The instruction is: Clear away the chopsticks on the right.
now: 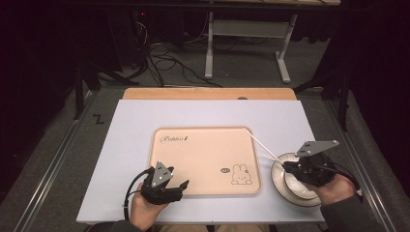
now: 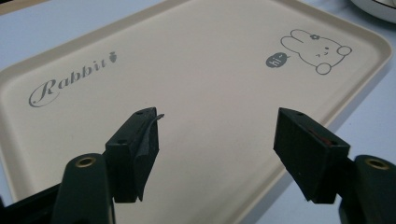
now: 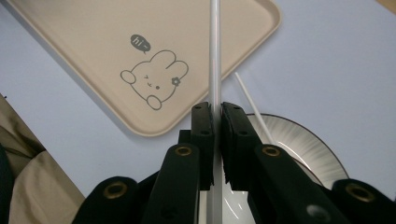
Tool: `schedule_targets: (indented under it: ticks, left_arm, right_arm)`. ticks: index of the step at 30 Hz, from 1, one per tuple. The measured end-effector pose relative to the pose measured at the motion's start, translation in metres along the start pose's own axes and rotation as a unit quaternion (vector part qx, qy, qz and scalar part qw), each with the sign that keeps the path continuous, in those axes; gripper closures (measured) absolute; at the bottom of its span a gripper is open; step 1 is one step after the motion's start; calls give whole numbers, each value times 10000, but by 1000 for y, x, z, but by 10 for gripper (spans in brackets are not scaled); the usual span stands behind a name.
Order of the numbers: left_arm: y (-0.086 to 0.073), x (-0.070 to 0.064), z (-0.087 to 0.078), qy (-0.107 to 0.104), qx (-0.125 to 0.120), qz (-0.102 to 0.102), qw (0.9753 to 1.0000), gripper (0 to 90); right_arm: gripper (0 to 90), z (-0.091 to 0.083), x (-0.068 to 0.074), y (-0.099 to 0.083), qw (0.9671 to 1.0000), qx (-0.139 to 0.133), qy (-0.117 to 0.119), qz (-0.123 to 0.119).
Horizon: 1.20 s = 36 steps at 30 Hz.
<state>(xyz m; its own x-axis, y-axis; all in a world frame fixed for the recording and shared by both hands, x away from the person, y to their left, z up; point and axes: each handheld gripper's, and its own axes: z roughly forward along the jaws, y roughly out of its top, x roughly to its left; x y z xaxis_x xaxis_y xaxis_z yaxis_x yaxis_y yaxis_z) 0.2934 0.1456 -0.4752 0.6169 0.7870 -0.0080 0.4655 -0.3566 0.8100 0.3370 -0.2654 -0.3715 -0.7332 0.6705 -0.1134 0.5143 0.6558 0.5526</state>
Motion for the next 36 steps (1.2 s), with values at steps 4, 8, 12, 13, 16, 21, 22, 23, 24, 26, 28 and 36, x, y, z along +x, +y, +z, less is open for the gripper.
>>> schedule_targets:
  ticks: [4, 8, 12, 13, 16, 21, 22, 23, 24, 26, 28, 36]
  left_arm:
    - [0, -1, 1, 1, 11, 39, 10000, 313]
    - [-1, -2, 2, 6, 53, 68, 10000, 313]
    - [-1, -4, 2, 20, 75, 104, 9999, 313]
    - [-1, -4, 2, 27, 75, 110, 9999, 313]
    - [-1, -3, 2, 35, 84, 108, 9999, 313]
    - [-2, -4, 2, 34, 106, 109, 9999, 314]
    - [-2, -4, 3, 37, 111, 113, 9999, 313]
    - [-2, -4, 3, 37, 98, 111, 9999, 313]
    - [-2, -4, 3, 34, 96, 112, 9999, 313]
    - [-2, -4, 2, 31, 102, 114, 9999, 314]
    - [-2, -4, 2, 39, 104, 108, 9999, 314]
    - [-2, -5, 2, 35, 98, 107, 9999, 314]
  right_arm:
    - [850, 10, 6, 6, 10000, 65, 59, 7]
    - [850, 20, 10, 11, 9998, 91, 163, -5]
    - [850, 30, 16, 17, 9996, 158, 228, 25]
    - [850, 33, 17, 18, 9996, 172, 243, -10]
    - [850, 41, 20, 23, 9994, 218, 253, 18]
    - [850, 54, 20, 30, 9991, 281, 283, 115]
    - [850, 56, 21, 30, 9990, 312, 286, 149]
    - [850, 59, 20, 31, 9990, 336, 277, 125]
    - [850, 61, 21, 32, 9988, 374, 286, 160]
    - [850, 65, 21, 33, 9986, 400, 285, 205]
    - [850, 68, 22, 34, 9983, 468, 268, 214]
    - [850, 80, 27, 43, 9977, 538, 322, 249]
